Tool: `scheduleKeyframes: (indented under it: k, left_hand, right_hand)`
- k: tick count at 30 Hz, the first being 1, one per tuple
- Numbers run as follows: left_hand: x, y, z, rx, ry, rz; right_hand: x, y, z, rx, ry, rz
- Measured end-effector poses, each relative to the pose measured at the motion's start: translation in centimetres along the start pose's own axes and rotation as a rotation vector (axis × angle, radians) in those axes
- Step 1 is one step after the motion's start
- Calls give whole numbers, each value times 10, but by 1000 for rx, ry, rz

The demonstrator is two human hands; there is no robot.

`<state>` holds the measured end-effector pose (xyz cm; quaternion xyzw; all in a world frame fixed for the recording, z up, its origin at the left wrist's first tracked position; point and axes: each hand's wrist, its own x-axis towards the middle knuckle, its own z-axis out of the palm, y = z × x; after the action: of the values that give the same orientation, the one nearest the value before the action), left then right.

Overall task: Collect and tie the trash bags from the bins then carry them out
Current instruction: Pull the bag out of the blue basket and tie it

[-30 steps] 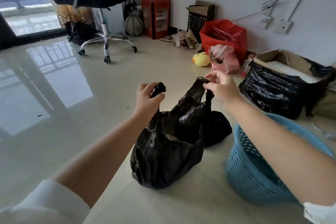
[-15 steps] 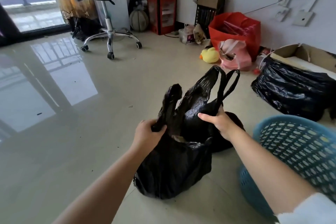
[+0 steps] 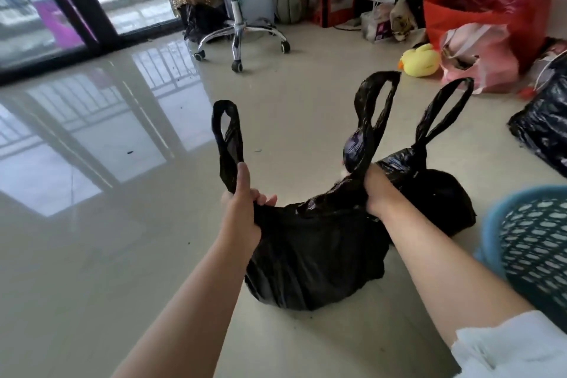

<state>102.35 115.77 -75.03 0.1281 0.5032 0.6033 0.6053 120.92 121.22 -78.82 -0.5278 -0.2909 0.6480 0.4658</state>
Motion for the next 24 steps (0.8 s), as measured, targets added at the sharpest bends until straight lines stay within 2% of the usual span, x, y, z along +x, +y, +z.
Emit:
scheduleKeyframes:
  k: [4,6,9,11,13,16,18,21,24]
  left_hand:
    - [13,-1,-18,180,44,-35]
    - [21,-2,-23,214,69,-72]
    - [25,-5,-26,264,49,-106]
    - [24,-11,-24,396,-22,-160]
    - [22,-19,-17,562,-109,-204]
    - [20,-31,-7,762,-201,-244]
    - [24,-35,-5,769,-197,-259]
    - [28,-35,-9,740,-201,-315]
    - [29,-29,-17,747,-276,-381]
  right_hand:
    - [-17,4,-2,-33,-163,1]
    - [-20,12,-1,-168,-192,-34]
    - [-23,22,5,-435,18,-106]
    - [-26,22,4,-342,80,-127]
    - [-31,17,5,-153,-10,-158]
    - [-37,12,10,166,-91,-81]
    - [-37,17,13,50,-92,-44]
    - [-42,20,15,-372,-163,42]
    - [-40,19,18,-411,-200,46]
